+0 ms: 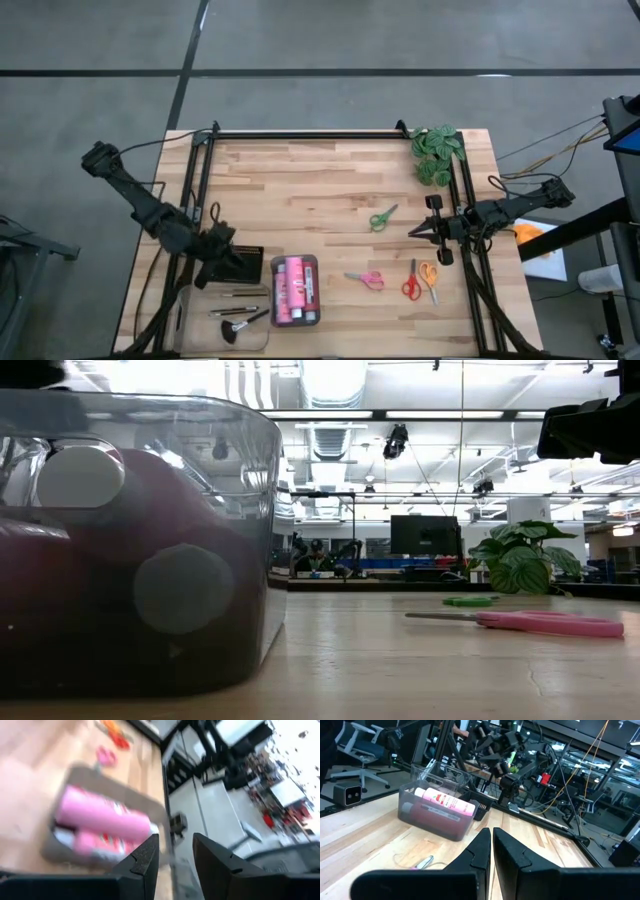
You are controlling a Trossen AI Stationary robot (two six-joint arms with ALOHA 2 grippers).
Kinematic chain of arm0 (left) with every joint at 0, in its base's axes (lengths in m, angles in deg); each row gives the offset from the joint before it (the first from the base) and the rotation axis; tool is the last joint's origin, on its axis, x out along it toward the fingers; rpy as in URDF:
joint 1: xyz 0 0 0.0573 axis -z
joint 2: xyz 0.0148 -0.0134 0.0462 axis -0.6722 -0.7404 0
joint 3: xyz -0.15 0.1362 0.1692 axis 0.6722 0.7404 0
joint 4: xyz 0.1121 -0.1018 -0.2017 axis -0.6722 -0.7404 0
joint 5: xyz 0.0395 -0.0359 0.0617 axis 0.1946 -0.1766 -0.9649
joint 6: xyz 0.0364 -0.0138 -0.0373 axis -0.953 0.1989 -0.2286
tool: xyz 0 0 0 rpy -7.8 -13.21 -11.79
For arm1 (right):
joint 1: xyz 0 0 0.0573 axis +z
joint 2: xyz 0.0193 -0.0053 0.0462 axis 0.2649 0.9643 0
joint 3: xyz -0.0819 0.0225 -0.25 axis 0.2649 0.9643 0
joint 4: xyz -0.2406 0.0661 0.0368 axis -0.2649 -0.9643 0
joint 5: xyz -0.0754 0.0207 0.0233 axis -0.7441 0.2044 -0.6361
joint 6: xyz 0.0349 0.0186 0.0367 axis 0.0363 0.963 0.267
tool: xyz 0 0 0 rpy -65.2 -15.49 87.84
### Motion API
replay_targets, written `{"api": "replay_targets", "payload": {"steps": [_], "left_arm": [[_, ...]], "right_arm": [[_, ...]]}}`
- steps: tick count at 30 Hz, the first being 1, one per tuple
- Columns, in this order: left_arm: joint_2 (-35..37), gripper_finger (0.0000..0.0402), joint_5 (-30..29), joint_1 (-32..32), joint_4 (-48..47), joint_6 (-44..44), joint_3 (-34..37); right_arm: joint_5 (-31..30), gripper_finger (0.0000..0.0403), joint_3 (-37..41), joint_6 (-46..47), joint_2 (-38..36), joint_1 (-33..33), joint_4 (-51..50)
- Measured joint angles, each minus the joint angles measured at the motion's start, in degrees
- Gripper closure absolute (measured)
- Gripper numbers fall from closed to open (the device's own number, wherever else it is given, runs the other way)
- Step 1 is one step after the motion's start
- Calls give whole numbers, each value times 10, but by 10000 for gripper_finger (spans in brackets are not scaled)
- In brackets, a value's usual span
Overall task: Pick & Place Paint Supplies
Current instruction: Put the green scissors into the black bin
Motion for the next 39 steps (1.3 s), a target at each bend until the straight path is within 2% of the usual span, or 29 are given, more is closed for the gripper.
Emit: {"api": "replay_targets", "payload": {"steps": [7,13,17,31,39], "left_arm": [[21,279,19,-133,35,-125,0],[21,279,38,-220,132,-358,0],[28,279,57,-258,175,-458,0],[109,279,88,-386,96,-467,1],[113,279,87,-434,71,-438,8]], "right_arm": [[0,388,0,0,0,0,0],[0,388,0,0,0,0,0],[0,388,0,0,0,0,0],[0,388,0,0,0,0,0],[0,388,0,0,0,0,0]]}}
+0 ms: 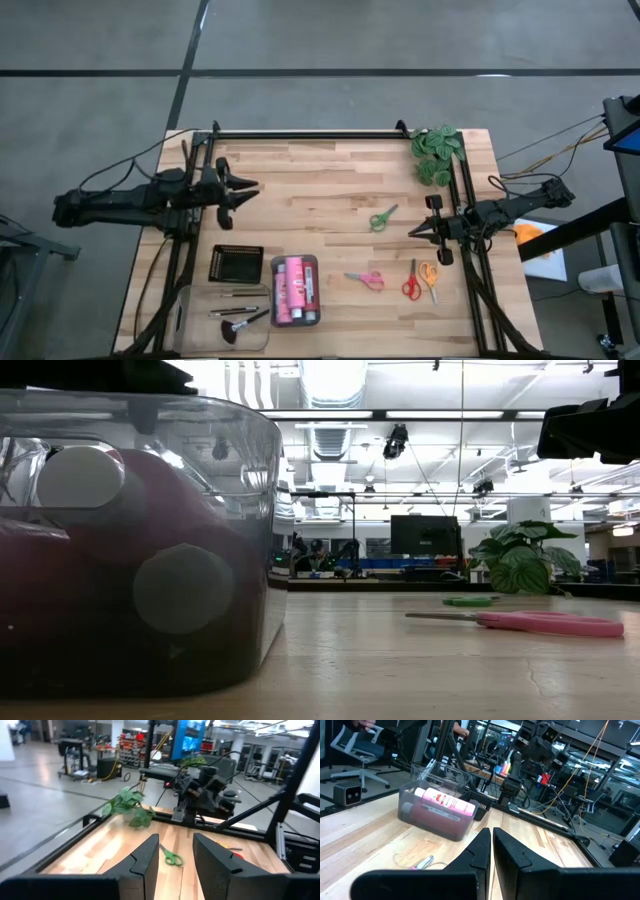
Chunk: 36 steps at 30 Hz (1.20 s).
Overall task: Pick & Place Paint Supplies
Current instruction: Put the green scissors into the black bin
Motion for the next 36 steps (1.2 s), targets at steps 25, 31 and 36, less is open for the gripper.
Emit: {"api": "replay_targets", "payload": {"steps": [25,31,36], "left_arm": [[0,279,0,-1,-3,17,15],[0,279,0,-1,-4,17,15],[0,279,0,-1,-9,17,15]], "right_arm": [[0,388,0,0,0,0,0],[0,388,0,0,0,0,0],[0,388,0,0,0,0,0]]}}
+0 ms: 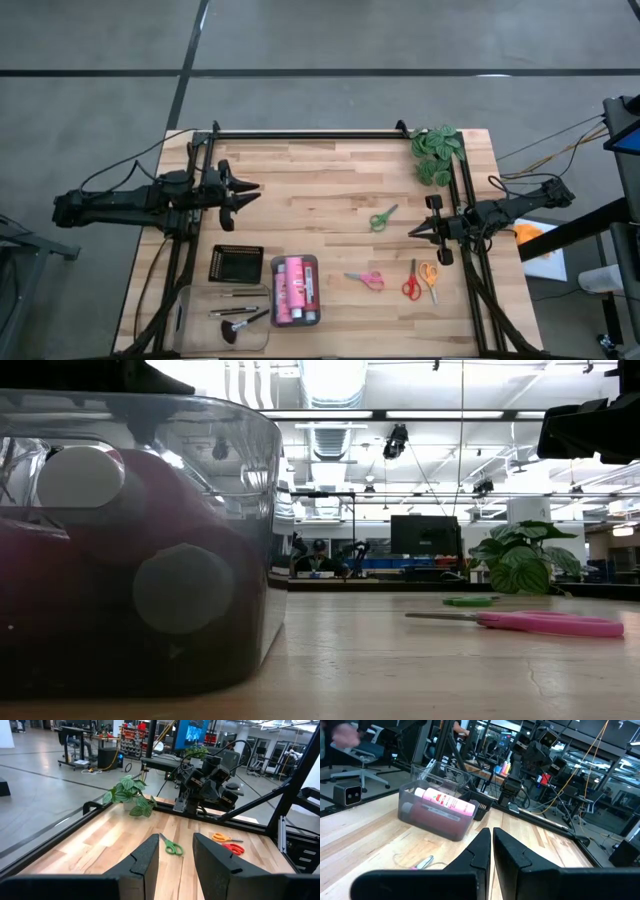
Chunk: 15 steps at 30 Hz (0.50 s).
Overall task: Pick & Place Paint Supplies
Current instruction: Put the green scissors into the black bin
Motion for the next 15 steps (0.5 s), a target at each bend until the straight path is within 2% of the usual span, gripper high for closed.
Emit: {"api": "replay_targets", "payload": {"steps": [15], "left_arm": [[0,279,0,0,-68,0,0]], "right_arm": [[0,388,0,0,0,0,0]]}}
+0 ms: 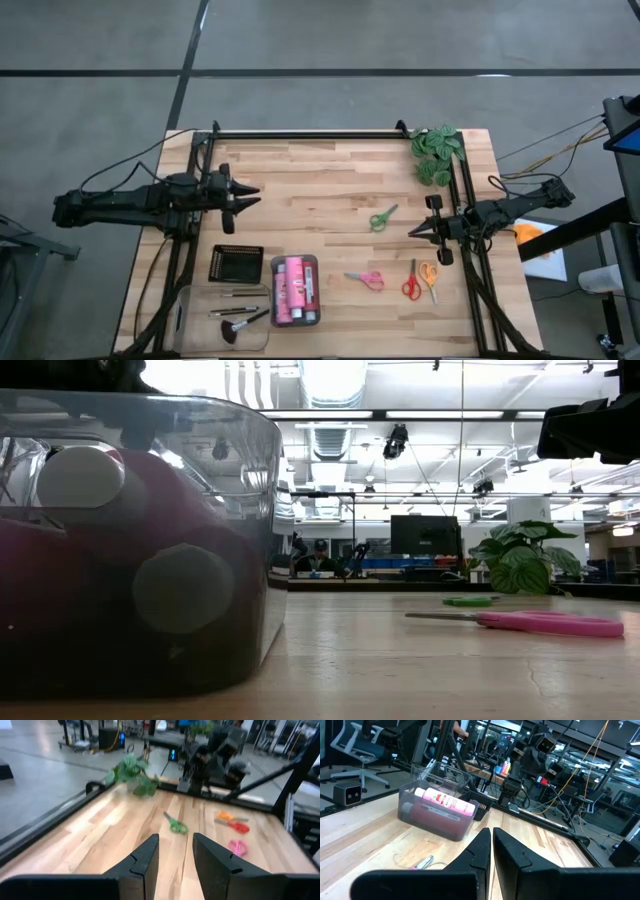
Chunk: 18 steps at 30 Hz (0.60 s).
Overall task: Pick & Place Paint Supplies
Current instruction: Put the green scissors into the black bin
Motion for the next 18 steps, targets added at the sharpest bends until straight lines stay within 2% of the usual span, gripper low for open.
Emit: {"api": "replay_targets", "payload": {"steps": [3,7,14,16,18], "left_arm": [[0,279,0,0,-24,0,0],[0,279,0,0,-69,0,0],[0,279,0,0,-156,0,0],[0,279,0,0,-180,0,0],[0,279,0,0,-200,0,0]], "right_arm": [[-4,388,0,-1,0,0,0],[-48,388,0,-4,0,-1,7],[-46,388,0,3,0,-1,9],[-47,388,0,34,0,-2,27],[-64,388,0,110,0,-2,63]]}}
